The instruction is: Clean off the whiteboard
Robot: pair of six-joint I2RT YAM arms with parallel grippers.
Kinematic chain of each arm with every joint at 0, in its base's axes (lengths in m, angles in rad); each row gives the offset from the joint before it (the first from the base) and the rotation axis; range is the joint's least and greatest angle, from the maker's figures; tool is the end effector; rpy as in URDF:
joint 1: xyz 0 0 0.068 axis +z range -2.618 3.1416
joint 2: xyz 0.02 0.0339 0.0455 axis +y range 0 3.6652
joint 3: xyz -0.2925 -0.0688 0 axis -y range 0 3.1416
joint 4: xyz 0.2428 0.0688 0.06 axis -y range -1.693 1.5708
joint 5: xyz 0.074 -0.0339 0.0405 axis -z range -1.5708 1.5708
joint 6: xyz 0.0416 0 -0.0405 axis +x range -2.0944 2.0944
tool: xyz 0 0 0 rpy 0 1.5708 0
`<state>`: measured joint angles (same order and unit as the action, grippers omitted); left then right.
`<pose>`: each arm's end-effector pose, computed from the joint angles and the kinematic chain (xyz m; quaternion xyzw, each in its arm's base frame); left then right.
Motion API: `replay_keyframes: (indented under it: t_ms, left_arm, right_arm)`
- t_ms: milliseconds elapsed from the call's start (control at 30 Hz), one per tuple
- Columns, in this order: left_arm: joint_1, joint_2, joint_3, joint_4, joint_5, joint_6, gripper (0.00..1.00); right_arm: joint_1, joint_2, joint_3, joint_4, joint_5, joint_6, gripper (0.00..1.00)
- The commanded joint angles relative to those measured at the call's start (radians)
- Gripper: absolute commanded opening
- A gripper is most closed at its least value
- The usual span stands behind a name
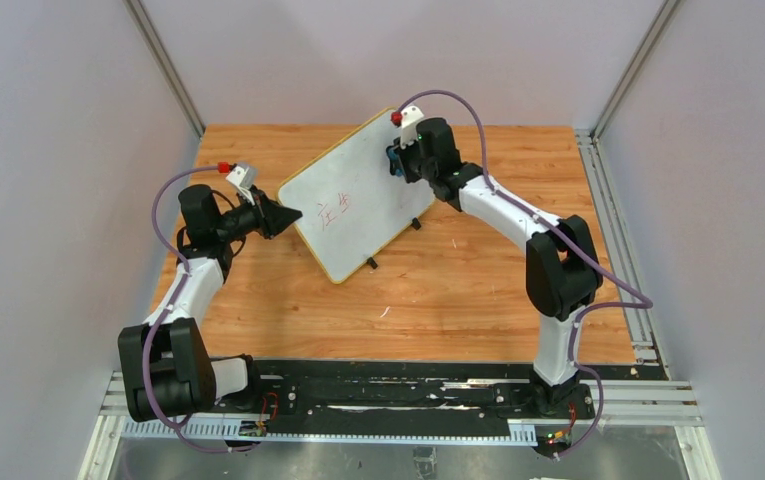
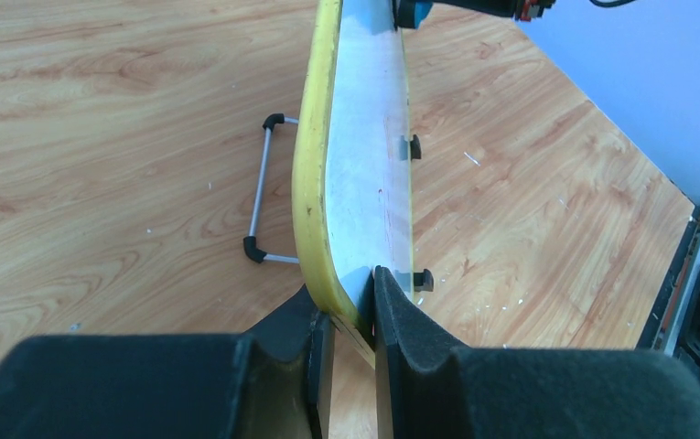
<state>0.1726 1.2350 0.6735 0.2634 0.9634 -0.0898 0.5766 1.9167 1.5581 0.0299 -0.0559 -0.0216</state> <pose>0.2566 0.0101 0.2825 0.1797 0.7426 -0.3505 0.5416 0.3986 0.2620 0.3223 -0.2551 0.7721 0.1812 0.5532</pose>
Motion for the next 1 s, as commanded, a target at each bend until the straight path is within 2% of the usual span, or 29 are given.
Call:
replay_keyframes:
  t_ms: [0, 267, 667, 867, 967]
  left_arm:
    - [-0.008, 0.003, -0.001, -0.041, -0.031, 0.146, 0.0]
    - [-0.008, 0.0, -0.001, -0.042, -0.034, 0.149, 0.0]
    - [-0.008, 0.004, -0.001, -0.044, -0.034, 0.151, 0.0]
    - [-0.008, -0.002, -0.002, -0.049, -0.034, 0.156, 0.0]
    - [-0.008, 0.0, -0.001, -0.049, -0.034, 0.154, 0.0]
  right_arm:
    - [-0.023, 0.016, 0.058, -0.038, -0.008, -0.026, 0.01]
    - [0.05, 0.02, 0.06, -0.029, -0.048, 0.001, 0.01]
    - [0.282, 0.006, 0.039, 0.011, -0.051, 0.013, 0.01]
    - [0.312, -0.016, -0.007, 0.032, -0.046, 0.022, 0.01]
    - [0.308, -0.027, -0.022, 0.03, 0.003, -0.01, 0.01]
